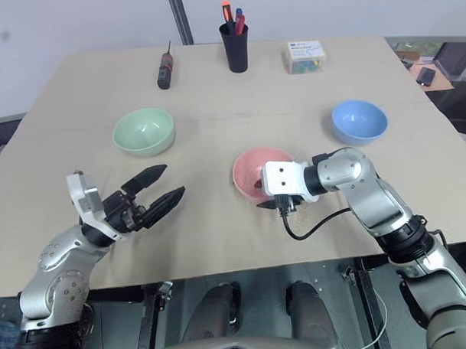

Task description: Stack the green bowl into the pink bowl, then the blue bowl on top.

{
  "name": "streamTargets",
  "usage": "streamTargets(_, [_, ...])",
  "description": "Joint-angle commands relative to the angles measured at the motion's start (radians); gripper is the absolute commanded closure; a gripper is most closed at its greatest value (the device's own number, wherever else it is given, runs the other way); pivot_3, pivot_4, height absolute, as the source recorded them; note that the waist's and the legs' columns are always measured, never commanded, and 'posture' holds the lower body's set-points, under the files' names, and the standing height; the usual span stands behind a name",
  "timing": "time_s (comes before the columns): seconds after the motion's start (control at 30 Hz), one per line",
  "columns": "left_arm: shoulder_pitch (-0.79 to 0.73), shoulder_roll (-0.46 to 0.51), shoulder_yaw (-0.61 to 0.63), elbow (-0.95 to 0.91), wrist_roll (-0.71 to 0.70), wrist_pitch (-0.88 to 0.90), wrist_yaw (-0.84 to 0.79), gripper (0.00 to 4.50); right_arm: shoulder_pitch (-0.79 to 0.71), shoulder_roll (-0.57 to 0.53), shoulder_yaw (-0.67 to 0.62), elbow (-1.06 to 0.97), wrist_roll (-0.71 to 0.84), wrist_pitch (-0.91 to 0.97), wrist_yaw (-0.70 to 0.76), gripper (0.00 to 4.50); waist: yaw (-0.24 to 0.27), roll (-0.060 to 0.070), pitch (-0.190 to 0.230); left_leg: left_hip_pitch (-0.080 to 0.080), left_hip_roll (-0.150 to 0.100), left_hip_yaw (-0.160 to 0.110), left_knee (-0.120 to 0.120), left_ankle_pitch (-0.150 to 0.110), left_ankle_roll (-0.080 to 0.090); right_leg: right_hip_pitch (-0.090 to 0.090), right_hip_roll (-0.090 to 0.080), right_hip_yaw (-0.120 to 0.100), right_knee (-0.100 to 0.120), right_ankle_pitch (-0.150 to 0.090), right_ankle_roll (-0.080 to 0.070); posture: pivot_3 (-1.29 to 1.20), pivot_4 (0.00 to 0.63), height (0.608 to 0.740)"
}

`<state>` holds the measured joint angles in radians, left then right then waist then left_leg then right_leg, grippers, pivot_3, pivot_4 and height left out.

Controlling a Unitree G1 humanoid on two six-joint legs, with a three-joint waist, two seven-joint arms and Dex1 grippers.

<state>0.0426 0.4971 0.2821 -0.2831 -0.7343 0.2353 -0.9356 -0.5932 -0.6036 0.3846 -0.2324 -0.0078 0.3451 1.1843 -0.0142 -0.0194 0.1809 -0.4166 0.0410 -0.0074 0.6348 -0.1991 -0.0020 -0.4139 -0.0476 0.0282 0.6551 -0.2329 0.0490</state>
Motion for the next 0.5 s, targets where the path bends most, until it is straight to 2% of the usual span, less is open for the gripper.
streamTargets(0.03, [-0.010, 0.005, 0.009, 0.002, 0.002, -0.018, -0.010, 0.00, -0.018, 0.000, -0.022, -0.021, 0.015, -0.007, -0.018, 0.75, 0.000, 0.000, 0.000, 0.000, 0.000, 0.000, 0.000, 0.000, 0.000, 0.000, 0.000, 0.000, 0.000, 0.000, 0.000, 0.00, 0.150, 0.740])
streamTargets(0.1, [-0.012, 0.005, 0.009, 0.004, 0.006, -0.019, -0.009, 0.00, -0.015, 0.003, -0.046, -0.042, 0.049, 0.017, -0.021, 0.06, 0.000, 0.000, 0.000, 0.000, 0.000, 0.000, 0.000, 0.000, 0.000, 0.000, 0.000, 0.000, 0.000, 0.000, 0.000, 0.00, 0.150, 0.740])
streamTargets(0.17, [-0.016, 0.005, 0.010, 0.006, 0.009, -0.019, -0.003, 0.00, -0.010, 0.011, -0.100, -0.065, 0.109, 0.049, -0.035, 0.06, 0.000, 0.000, 0.000, 0.000, 0.000, 0.000, 0.000, 0.000, 0.000, 0.000, 0.000, 0.000, 0.000, 0.000, 0.000, 0.00, 0.150, 0.740])
streamTargets(0.3, [-0.046, 0.011, 0.019, -0.003, 0.013, 0.009, 0.058, 0.00, 0.025, -0.014, -0.295, -0.096, 0.265, 0.146, -0.059, 0.06, 0.005, -0.001, 0.000, 0.000, 0.000, 0.000, 0.000, 0.000, 0.000, 0.000, 0.000, 0.000, 0.000, 0.000, 0.000, 0.00, 0.150, 0.740])
streamTargets(0.5, [-0.114, 0.042, 0.025, 0.016, 0.021, 0.078, 0.144, 0.00, 0.188, -0.055, -0.571, -0.140, 0.466, 0.155, -0.080, 0.06, 0.009, -0.002, 0.000, -0.002, 0.000, -0.001, 0.000, 0.000, 0.000, 0.001, 0.000, -0.001, -0.003, 0.000, 0.000, 0.00, 0.150, 0.740])
